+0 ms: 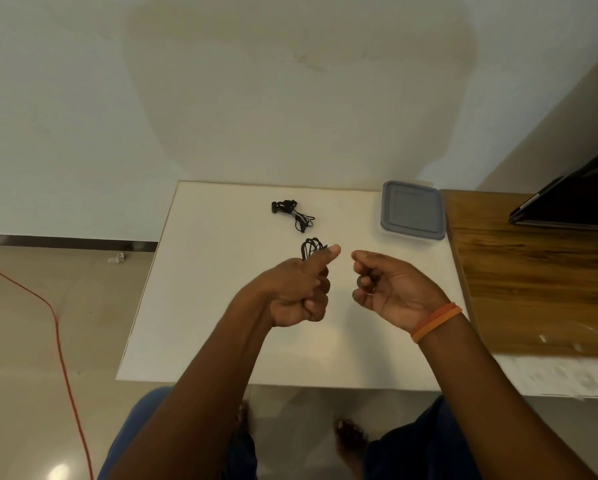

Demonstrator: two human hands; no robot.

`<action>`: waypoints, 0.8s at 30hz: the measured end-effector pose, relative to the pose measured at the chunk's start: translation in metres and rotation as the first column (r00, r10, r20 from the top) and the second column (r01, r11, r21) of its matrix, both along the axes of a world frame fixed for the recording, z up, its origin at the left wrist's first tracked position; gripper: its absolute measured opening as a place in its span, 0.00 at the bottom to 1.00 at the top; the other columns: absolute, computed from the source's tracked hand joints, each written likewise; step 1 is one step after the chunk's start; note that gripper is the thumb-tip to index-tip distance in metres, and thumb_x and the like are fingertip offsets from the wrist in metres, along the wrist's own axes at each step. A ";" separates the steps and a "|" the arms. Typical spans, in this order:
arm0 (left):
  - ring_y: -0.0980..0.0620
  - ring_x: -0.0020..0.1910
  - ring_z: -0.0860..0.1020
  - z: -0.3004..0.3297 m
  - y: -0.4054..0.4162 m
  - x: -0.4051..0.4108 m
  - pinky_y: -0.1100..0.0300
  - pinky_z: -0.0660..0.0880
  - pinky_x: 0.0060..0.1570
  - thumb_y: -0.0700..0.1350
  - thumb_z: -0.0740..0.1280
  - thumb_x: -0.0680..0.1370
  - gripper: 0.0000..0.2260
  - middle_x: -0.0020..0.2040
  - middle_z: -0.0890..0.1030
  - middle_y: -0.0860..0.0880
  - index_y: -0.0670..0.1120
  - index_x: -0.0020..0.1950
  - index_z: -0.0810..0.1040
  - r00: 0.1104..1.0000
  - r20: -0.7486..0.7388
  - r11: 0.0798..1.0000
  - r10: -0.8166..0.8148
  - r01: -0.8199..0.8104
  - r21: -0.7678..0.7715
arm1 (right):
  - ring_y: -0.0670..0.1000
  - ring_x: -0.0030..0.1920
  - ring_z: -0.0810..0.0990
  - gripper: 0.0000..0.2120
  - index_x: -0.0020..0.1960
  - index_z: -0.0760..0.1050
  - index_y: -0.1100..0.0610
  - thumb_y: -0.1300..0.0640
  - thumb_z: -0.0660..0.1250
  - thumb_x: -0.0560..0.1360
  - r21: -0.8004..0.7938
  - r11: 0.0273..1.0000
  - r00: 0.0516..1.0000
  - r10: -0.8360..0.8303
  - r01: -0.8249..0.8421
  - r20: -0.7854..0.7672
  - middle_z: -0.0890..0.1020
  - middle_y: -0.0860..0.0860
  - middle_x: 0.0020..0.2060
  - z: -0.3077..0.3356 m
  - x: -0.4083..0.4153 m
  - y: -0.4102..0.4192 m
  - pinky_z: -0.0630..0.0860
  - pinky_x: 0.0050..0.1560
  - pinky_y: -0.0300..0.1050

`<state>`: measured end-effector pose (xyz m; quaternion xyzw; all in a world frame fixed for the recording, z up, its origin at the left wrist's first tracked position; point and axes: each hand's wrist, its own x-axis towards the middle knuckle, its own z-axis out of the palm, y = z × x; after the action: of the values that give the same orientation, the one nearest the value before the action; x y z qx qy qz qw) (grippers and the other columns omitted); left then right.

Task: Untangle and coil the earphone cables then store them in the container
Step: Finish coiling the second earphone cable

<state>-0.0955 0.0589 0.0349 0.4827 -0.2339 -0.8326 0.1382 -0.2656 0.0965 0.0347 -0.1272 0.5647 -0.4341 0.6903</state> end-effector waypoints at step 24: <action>0.56 0.29 0.61 -0.014 -0.034 0.009 0.65 0.63 0.29 0.49 0.58 0.84 0.12 0.34 0.65 0.50 0.45 0.42 0.70 0.978 -0.150 0.964 -0.143 0.103 -0.245 | 0.54 0.60 0.74 0.31 0.63 0.79 0.55 0.41 0.75 0.64 -0.266 0.913 0.914 0.363 -0.310 0.179 0.78 0.54 0.58 -0.006 0.005 -0.029 0.65 0.69 0.61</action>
<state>-0.0865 0.0253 0.0207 0.3761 -0.3485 -0.8432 0.1617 -0.2601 0.0679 0.0288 -0.2528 0.3977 -0.3825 0.7947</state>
